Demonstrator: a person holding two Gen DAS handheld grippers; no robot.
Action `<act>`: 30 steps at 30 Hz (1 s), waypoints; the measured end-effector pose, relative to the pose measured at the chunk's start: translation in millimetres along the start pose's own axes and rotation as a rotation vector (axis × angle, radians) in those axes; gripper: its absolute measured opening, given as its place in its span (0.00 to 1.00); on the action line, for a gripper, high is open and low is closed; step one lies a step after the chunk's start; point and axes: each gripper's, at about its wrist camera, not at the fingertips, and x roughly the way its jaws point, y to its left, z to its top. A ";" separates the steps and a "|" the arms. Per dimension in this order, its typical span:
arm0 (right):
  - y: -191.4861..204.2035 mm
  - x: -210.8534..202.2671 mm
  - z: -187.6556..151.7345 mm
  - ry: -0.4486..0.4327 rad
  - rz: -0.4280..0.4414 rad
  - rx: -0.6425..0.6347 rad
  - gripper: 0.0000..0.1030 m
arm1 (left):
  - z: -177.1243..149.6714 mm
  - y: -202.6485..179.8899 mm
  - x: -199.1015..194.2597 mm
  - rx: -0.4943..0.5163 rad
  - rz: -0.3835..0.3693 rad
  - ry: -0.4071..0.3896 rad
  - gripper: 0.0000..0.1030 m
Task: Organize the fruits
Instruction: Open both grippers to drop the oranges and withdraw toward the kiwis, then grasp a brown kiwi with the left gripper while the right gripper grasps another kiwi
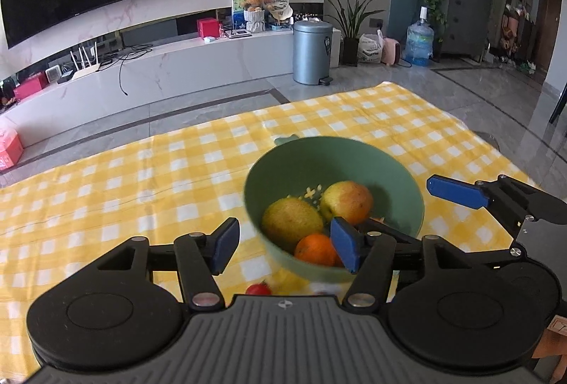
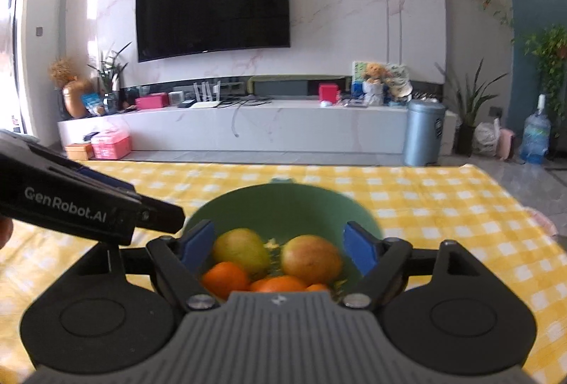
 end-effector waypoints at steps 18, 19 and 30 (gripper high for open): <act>27.0 -7.0 -36.1 0.220 0.108 0.046 0.61 | -50.6 36.1 -3.3 -0.042 -0.053 0.093 0.68; 27.5 -4.7 -36.6 0.228 0.108 0.044 0.60 | -52.6 35.6 -2.8 -0.038 -0.056 0.095 0.68; 28.1 21.7 -46.5 0.359 0.103 0.098 0.34 | -75.8 51.5 9.9 -0.115 -0.100 0.122 0.65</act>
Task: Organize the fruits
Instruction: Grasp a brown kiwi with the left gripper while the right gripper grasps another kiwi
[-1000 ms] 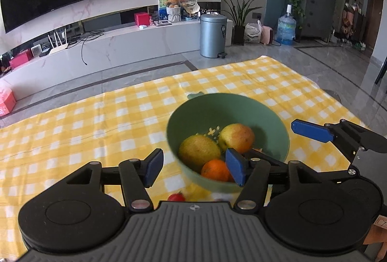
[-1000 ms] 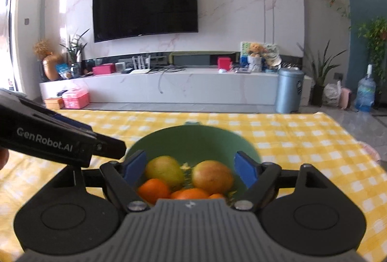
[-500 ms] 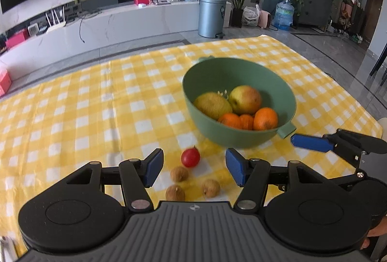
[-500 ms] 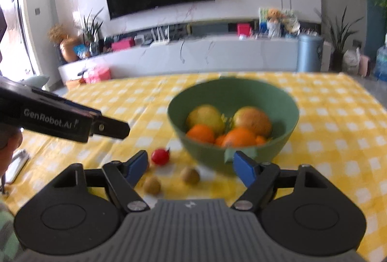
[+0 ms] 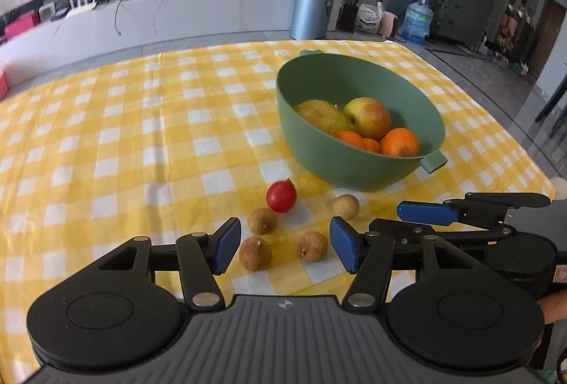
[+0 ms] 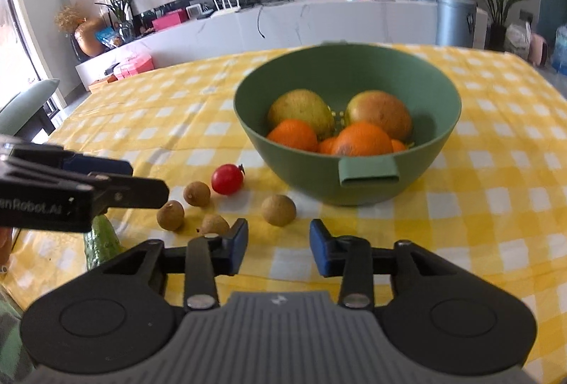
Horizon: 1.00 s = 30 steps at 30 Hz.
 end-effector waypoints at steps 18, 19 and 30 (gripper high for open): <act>-2.1 34.0 6.3 0.008 0.026 0.121 0.29 | -10.7 16.4 28.5 -0.047 -0.003 0.070 0.43; -2.2 35.5 6.7 0.009 0.027 0.126 0.29 | -11.3 16.9 30.3 -0.047 0.000 0.073 0.42; 0.4 39.3 5.2 0.007 0.019 0.111 0.22 | -12.7 21.0 37.7 -0.059 0.043 0.101 0.31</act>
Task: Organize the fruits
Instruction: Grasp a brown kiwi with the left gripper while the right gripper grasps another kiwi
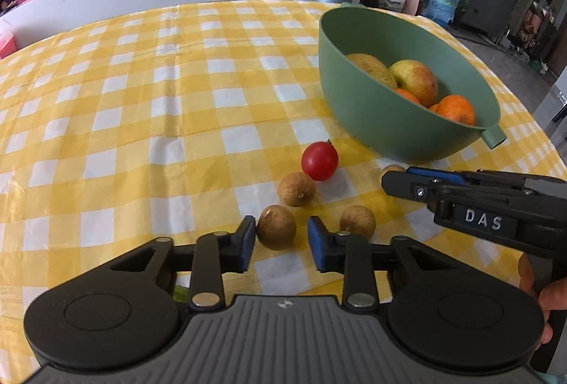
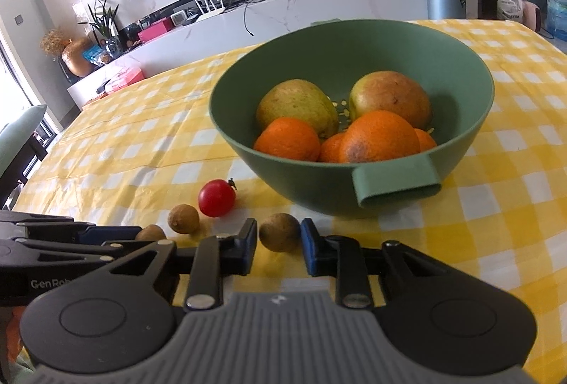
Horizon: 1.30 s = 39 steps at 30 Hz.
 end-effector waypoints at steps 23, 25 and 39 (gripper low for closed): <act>12.0 -17.1 -2.9 -0.069 0.061 -0.078 0.21 | -0.8 -2.0 -19.6 -0.046 -0.006 -0.075 0.26; 15.8 -23.5 -3.5 -0.094 0.069 -0.101 0.21 | 0.2 -5.6 -24.3 -0.044 -0.008 -0.090 0.26; 13.7 -82.9 3.6 -0.326 -0.010 -0.252 0.21 | 25.7 -54.3 -51.1 0.025 -0.068 -0.203 0.26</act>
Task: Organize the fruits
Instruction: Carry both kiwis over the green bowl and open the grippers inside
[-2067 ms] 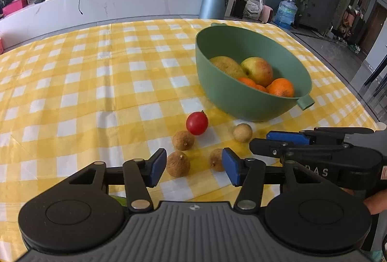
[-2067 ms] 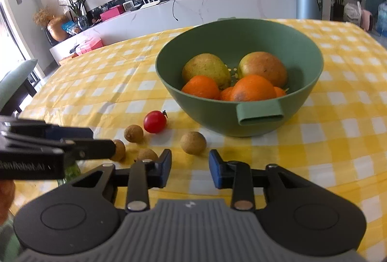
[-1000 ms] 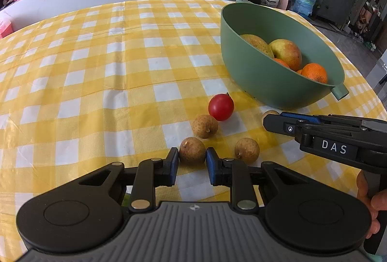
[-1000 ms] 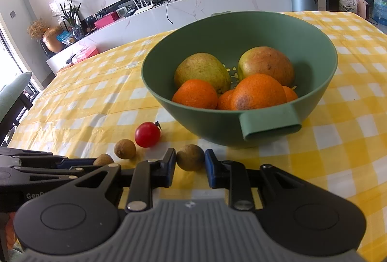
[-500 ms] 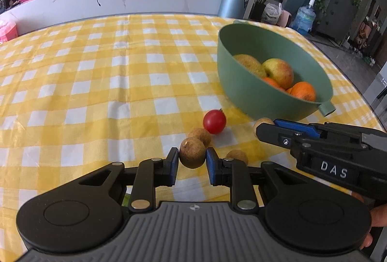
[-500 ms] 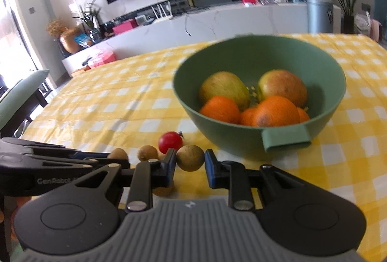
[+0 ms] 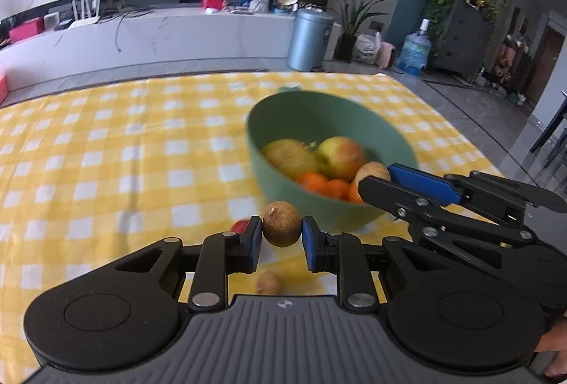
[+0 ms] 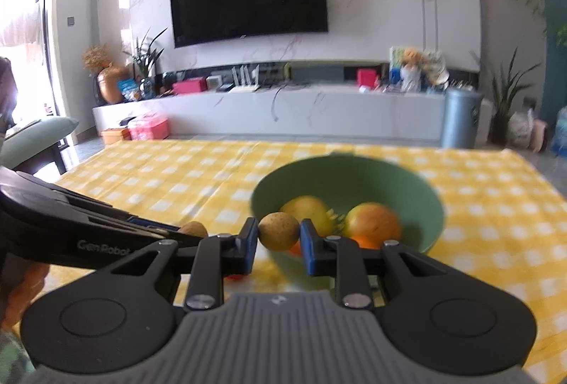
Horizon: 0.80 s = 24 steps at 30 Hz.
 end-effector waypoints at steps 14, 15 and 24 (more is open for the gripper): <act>-45.2 -3.2 19.2 -0.065 -0.181 -0.048 0.21 | 34.0 -44.9 24.1 0.086 -0.031 -0.023 0.26; -49.9 0.6 19.8 -0.052 -0.190 -0.037 0.21 | 36.6 -47.3 28.7 0.090 -0.031 -0.017 0.26; -58.2 33.6 16.7 0.055 -0.242 -0.055 0.21 | 39.5 -49.7 60.0 0.082 -0.017 0.046 0.26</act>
